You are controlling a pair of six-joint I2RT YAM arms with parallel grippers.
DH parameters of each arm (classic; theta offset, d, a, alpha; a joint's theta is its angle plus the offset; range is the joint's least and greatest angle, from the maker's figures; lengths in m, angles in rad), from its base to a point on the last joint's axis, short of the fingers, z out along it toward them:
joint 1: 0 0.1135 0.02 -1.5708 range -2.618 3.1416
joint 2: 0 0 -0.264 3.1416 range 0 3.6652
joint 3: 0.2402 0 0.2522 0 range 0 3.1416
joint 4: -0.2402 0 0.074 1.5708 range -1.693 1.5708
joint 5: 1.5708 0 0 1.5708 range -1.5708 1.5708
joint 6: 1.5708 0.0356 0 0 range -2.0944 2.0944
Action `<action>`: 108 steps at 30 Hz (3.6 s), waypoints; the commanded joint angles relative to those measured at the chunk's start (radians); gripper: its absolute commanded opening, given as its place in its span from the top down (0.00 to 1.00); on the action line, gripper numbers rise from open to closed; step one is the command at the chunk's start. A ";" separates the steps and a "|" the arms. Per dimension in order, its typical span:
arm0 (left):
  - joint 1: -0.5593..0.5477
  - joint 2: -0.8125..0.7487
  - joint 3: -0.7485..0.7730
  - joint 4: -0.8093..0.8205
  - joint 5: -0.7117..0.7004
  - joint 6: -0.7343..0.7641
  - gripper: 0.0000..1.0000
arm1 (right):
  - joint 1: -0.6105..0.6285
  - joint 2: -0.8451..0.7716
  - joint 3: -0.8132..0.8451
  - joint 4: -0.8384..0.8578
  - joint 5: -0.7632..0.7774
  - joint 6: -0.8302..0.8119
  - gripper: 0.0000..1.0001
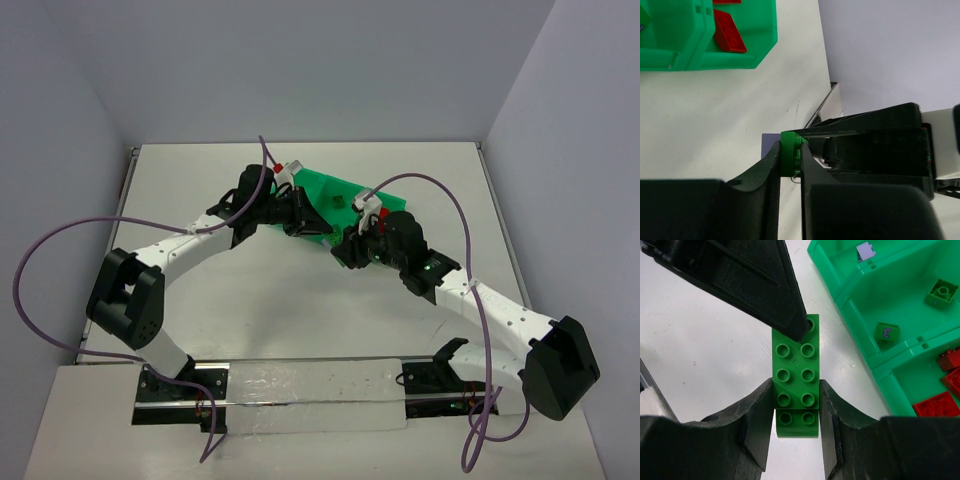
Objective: Sort the legos into containers by color
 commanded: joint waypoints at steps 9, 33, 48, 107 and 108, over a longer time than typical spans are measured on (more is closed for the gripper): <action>0.001 -0.010 0.031 -0.004 -0.059 -0.010 1.00 | 0.011 -0.013 0.046 0.022 0.039 -0.017 0.45; 0.044 -0.038 -0.015 0.099 0.029 -0.089 1.00 | 0.010 0.050 0.018 0.059 0.043 -0.023 0.34; 0.052 -0.061 -0.030 0.110 0.025 -0.099 1.00 | 0.011 0.083 0.008 0.088 -0.001 -0.002 0.96; 0.173 -0.080 -0.040 0.147 -0.009 -0.164 1.00 | 0.071 0.278 0.169 -0.193 0.335 -0.013 1.00; 0.173 -0.079 -0.041 0.144 -0.012 -0.161 1.00 | 0.072 0.284 0.170 -0.186 0.313 -0.004 1.00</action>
